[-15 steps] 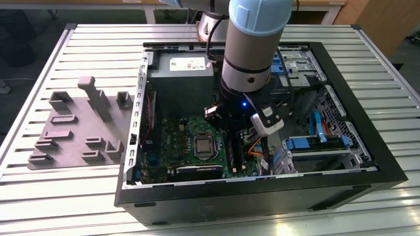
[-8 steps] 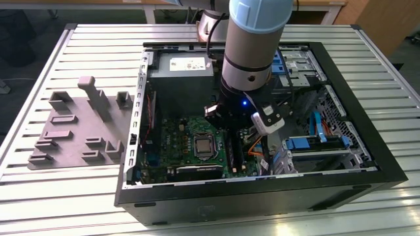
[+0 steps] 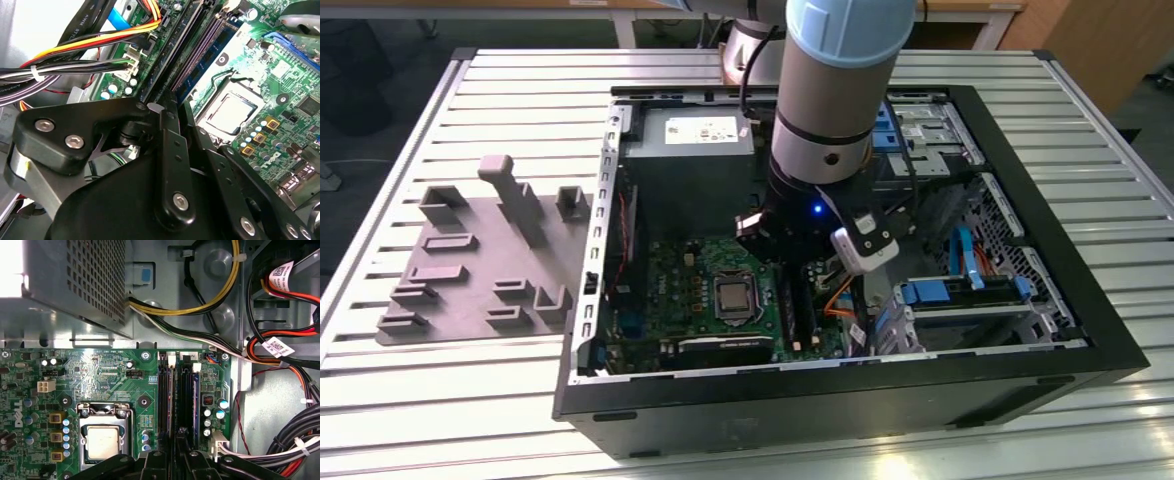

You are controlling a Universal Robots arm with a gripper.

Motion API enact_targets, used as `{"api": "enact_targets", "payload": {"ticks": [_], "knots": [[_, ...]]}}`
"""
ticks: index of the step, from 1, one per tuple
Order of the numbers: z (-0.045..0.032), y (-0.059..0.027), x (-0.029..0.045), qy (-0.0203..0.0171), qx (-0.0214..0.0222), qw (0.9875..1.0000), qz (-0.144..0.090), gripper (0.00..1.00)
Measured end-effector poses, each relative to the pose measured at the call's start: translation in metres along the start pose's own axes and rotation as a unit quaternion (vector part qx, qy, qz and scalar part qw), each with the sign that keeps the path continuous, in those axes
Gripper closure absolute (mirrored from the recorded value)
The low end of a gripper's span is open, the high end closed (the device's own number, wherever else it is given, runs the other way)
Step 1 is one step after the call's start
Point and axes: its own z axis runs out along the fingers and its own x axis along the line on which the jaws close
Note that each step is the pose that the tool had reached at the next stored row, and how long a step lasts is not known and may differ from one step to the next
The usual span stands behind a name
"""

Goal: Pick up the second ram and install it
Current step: 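Insert the second ram into the second slot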

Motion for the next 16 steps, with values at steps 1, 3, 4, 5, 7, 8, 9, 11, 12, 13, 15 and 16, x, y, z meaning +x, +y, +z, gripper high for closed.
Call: {"api": "enact_targets", "payload": {"ticks": [1, 3, 4, 5, 7, 8, 9, 11, 12, 13, 15, 16], "knots": [[-0.0002, 0.0000, 0.0000, 0.0000, 0.0000, 1.0000, 0.000, 0.79], [-0.0014, -0.0001, 0.0001, 0.0001, 0.0003, 1.0000, 0.000, 0.79], [-0.0021, -0.0001, 0.0001, 0.0000, 0.0001, 1.0000, 0.000, 0.79], [-0.0028, -0.0001, 0.0000, 0.0000, 0.0001, 1.0000, 0.000, 0.79], [-0.0043, -0.0002, 0.0001, 0.0000, 0.0000, 1.0000, 0.000, 0.79], [-0.0051, -0.0002, 0.0001, 0.0000, 0.0000, 1.0000, 0.000, 0.79], [-0.0060, -0.0002, 0.0001, 0.0000, 0.0001, 1.0000, 0.000, 0.79], [-0.0075, -0.0003, 0.0001, 0.0000, 0.0000, 1.0000, 0.000, 0.79], [-0.0083, -0.0003, 0.0001, 0.0000, 0.0001, 1.0000, 0.000, 0.79], [-0.0089, -0.0003, 0.0001, 0.0000, 0.0000, 1.0000, 0.000, 0.79], [-0.0098, -0.0003, 0.0001, 0.0000, -0.0001, 1.0000, 0.000, 0.79], [-0.0105, -0.0004, 0.0002, 0.0000, 0.0000, 1.0000, 0.000, 0.79]]}}
